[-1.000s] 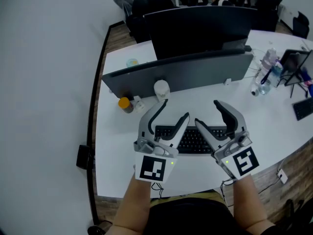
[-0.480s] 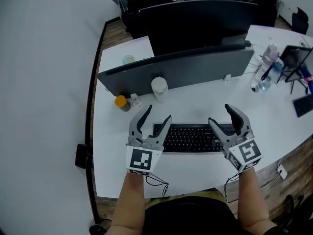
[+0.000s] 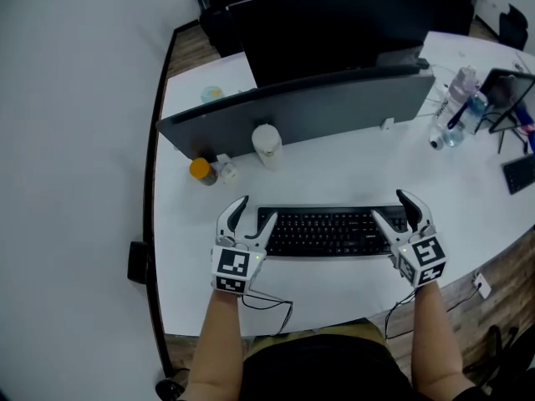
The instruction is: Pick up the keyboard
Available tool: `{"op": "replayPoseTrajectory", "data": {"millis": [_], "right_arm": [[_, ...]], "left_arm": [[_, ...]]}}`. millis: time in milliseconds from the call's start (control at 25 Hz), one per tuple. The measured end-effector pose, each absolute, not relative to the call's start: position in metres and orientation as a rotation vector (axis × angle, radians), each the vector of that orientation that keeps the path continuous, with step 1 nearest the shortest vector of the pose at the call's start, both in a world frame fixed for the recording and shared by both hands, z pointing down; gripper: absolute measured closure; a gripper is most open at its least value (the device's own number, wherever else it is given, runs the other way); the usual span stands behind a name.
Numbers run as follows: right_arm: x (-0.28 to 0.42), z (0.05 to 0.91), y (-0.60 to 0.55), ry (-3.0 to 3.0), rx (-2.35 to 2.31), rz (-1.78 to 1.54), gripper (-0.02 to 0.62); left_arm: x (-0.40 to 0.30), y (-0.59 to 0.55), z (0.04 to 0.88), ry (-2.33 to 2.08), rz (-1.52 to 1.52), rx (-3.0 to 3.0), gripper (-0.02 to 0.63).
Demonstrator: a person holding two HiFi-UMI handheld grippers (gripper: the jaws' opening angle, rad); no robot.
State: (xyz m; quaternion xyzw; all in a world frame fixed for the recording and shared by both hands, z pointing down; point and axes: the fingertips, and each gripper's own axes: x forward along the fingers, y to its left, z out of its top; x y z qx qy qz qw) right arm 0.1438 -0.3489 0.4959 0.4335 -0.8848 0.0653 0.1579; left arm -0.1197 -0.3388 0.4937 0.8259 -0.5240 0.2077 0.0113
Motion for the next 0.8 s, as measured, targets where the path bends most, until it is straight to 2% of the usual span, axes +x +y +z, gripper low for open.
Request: {"op": "replayPoseTrajectory", "data": {"millis": [800], "right_arm": [[0.232,0.638,-0.336,-2.242,1.255,0.622,0.319]], "left_arm": [[-0.152,-0.312,0.624,-1.377,0.812,2.242,0.318]]}}
